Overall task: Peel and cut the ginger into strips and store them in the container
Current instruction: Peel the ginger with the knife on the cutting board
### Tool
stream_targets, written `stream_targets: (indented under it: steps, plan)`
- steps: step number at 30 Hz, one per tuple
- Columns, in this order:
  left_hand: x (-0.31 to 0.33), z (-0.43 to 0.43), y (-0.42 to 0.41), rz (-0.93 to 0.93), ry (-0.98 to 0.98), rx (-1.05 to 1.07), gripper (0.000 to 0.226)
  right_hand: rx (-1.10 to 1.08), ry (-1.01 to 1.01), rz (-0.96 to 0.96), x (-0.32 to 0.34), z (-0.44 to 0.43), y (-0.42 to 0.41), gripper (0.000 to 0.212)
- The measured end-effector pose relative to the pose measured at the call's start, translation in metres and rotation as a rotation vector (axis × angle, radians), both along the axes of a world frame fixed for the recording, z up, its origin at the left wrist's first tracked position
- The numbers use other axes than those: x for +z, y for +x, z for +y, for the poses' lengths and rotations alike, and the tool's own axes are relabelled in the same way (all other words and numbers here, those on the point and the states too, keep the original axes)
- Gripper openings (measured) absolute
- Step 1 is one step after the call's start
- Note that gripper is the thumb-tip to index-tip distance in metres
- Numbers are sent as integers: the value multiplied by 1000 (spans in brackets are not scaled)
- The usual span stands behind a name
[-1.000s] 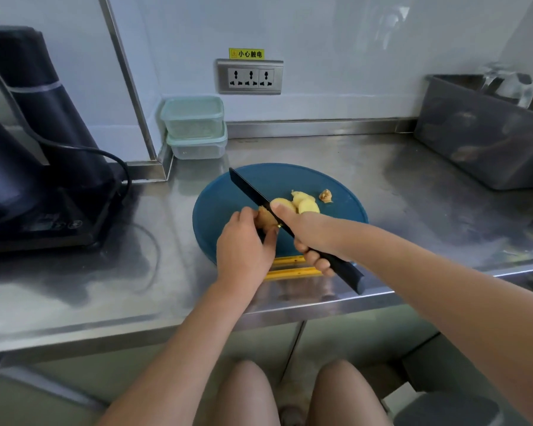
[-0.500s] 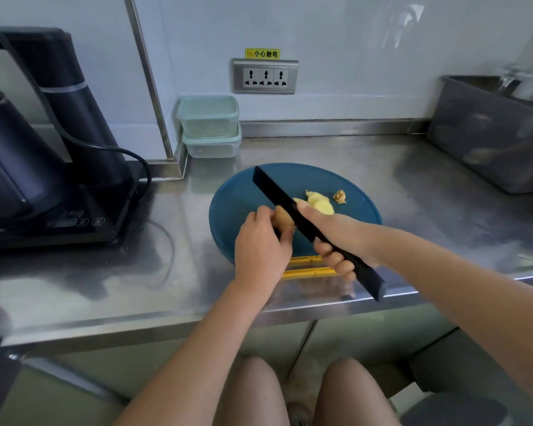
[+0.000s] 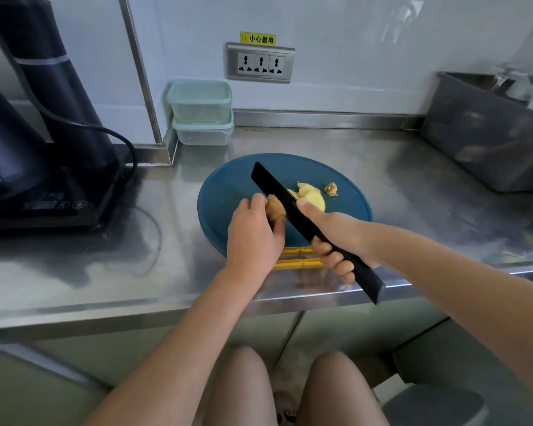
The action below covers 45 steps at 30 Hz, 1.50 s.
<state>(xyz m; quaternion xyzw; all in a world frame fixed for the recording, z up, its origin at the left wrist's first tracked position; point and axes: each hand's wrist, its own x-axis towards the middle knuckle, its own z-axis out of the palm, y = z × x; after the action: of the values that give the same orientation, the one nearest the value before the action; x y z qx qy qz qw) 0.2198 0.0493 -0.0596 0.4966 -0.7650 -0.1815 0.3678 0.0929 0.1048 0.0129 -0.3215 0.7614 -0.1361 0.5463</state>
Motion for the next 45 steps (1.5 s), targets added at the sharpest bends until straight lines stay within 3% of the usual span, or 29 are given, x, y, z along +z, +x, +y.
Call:
stream_targets:
  steps: [9, 23, 35, 45]
  plan:
    - [-3, -1, 0, 13, 11, 20, 23, 2, -8, 0, 9, -35, 14, 72]
    - [1, 3, 0, 14, 23, 9, 25, 13, 69, -61, 3, 27, -12, 72]
    - [-5, 6, 1, 81, 49, 6, 16, 85, -5, 168, 3, -54, 24, 71]
    - [-6, 3, 4, 194, 98, 42, 22, 100, -36, -44, 17, -31, -18, 70]
